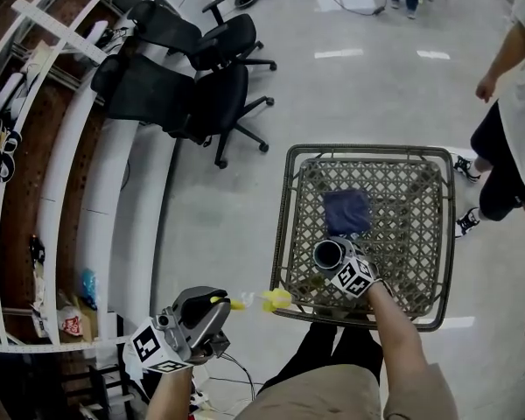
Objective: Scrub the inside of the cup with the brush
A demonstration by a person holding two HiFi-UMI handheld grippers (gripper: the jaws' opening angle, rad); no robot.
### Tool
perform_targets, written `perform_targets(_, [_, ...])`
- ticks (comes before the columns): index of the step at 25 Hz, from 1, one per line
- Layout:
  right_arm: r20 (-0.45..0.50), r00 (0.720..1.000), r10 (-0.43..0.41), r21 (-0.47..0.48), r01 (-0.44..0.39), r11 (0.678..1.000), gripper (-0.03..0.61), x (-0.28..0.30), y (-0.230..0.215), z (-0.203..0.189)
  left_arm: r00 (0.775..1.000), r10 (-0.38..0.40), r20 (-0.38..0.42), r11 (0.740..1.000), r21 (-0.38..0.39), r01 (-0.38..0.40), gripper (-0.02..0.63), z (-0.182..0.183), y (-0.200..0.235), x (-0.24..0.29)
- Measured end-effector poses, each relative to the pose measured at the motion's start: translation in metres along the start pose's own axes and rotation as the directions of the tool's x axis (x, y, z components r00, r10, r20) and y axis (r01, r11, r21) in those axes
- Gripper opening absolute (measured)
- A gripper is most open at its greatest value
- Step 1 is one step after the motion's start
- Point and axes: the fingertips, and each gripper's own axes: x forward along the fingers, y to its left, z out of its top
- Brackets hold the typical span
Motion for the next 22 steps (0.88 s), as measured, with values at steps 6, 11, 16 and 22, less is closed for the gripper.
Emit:
perform_targets(6, [-0.068,0.998,-0.012,0.007,0.012,1.000,0.383,-0.003,0.001,-0.018,1.000,0.003,-0.006,1.000,0.006,-0.003,0.052,0.002,-0.001,-0.003])
perform_targets(11, [-0.096,0.995,-0.021,0.003,0.022,1.000,0.383,-0.008,0.000,-0.030,1.000,0.010,-0.007,1.000,0.013,-0.010,0.052,0.001,0.002,-0.008])
perform_targets(16, [-0.129,0.991,-0.046,0.039,0.051,0.998,0.383,-0.025,-0.003,-0.039,1.000,-0.003,-0.011,1.000,0.024,0.003,0.052,0.004,0.002,-0.007])
perform_targets(22, [-0.114,0.991,-0.076,0.068,0.084,0.994,0.383,-0.069,-0.001,-0.021,1.000,-0.021,0.017,0.999,0.044,0.020,0.052,0.012,0.000,-0.010])
